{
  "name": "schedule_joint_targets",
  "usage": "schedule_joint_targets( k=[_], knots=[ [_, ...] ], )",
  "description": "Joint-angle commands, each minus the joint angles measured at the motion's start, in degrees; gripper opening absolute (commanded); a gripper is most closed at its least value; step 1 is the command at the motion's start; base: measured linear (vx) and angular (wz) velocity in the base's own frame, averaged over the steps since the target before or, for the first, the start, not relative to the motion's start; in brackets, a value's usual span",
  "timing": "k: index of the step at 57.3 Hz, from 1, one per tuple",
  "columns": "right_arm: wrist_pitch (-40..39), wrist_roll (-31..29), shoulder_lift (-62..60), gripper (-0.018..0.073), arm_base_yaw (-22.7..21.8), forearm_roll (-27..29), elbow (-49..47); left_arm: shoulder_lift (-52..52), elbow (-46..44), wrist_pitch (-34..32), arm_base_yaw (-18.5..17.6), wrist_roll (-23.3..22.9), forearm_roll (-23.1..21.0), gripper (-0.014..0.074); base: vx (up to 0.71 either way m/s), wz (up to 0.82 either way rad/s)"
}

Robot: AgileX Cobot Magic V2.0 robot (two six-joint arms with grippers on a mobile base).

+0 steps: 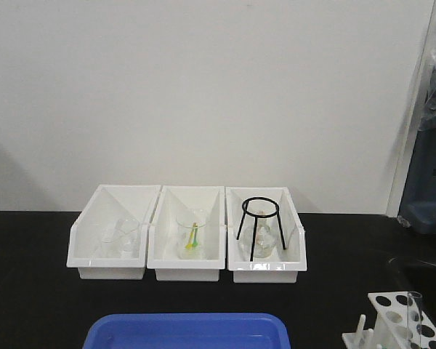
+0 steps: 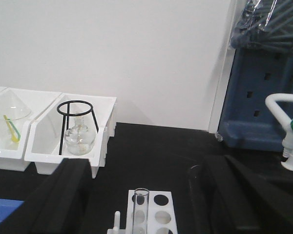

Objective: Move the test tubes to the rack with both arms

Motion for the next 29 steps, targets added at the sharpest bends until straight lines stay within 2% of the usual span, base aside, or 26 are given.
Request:
schedule_joint_targets(
  k=[1, 11, 23, 29],
  knots=[
    [-5.61, -0.41, -4.10, 0.0470, -0.38, -1.30, 0.34, -0.13, -1.47, -4.12, 0.16, -0.29, -0.32, -0.0005, 0.00, 0.00],
    [-11.68, 0.31, -16.17, 0.0274, -0.38, -1.29, 10.96, -0.13, -1.47, -4.12, 0.16, -0.29, -0.32, -0.0005, 0.00, 0.00],
    [-10.49, 0.31, -31.45, -0.0010, -0.38, -1.29, 24.04, -0.13, -1.47, -4.12, 0.16, -0.29, -0.32, -0.0005, 0.00, 0.00],
    [-12.20, 0.31, -34.35, -0.0014, -0.33, -1.22, 28.96, -0.13, -1.47, -4.12, 0.16, -0.29, -0.32, -0.0005, 0.00, 0.00]
  ],
)
